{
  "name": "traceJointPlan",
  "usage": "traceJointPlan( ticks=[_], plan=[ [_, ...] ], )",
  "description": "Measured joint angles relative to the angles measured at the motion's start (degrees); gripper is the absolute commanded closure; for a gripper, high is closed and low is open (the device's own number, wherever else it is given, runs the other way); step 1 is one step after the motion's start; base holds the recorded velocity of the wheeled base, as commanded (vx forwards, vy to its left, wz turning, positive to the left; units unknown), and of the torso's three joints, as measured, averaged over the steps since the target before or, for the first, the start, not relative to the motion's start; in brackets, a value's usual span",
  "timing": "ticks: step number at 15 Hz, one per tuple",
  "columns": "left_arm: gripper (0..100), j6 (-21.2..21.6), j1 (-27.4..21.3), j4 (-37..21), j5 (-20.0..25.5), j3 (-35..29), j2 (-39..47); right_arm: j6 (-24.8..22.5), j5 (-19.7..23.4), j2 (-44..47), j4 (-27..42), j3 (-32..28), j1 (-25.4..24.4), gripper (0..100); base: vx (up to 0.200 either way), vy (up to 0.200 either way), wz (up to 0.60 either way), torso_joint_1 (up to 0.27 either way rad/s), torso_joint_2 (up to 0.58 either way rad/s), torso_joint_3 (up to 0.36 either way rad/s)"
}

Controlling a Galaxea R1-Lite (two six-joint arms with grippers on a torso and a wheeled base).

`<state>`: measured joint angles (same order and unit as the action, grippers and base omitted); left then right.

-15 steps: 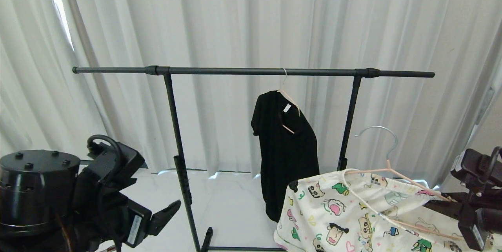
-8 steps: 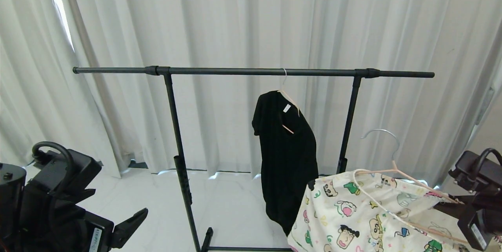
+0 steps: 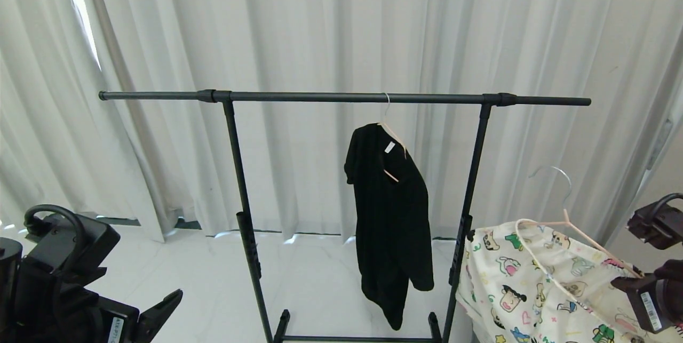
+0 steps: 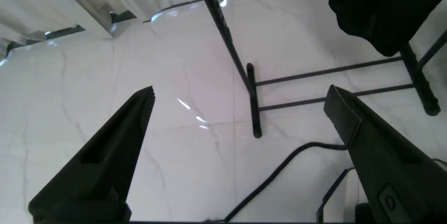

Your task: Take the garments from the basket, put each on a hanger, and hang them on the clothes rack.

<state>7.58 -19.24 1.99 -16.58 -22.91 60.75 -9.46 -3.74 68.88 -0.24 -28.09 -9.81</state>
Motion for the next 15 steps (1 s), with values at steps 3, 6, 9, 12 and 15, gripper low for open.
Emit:
traceJointPlan(
  ticks=[3,6,9,12,15],
  plan=[
    [0,0.1,0.0,0.1,0.0,0.1,-0.1,2.3,0.0,1.7,-0.4,-3.6,-0.2,100,0.0,0.0,0.0,0.0,0.0,0.0],
    [0,0.6,-0.2,0.1,0.1,0.1,-0.7,5.3,0.0,5.9,-2.9,-9.6,-1.1,100,0.067,0.0,0.0,0.001,0.0,-0.004],
    [0,0.7,-0.3,0.1,0.1,0.2,-1.2,7.1,0.0,9.9,-7.1,-13.3,-2.4,100,0.2,0.0,0.0,-0.002,0.0,0.009],
    [0,1.8,-0.3,0.1,0.2,0.1,-1.5,7.1,0.0,12.1,-8.2,-14.8,-2.7,100,0.2,0.0,0.0,0.012,0.01,0.002],
    [0,2.4,-0.3,0.1,0.2,0.1,-1.6,7.1,0.0,12.7,-8.4,-15.5,-2.9,100,0.2,0.0,0.0,0.004,0.0,0.001]
  ],
)
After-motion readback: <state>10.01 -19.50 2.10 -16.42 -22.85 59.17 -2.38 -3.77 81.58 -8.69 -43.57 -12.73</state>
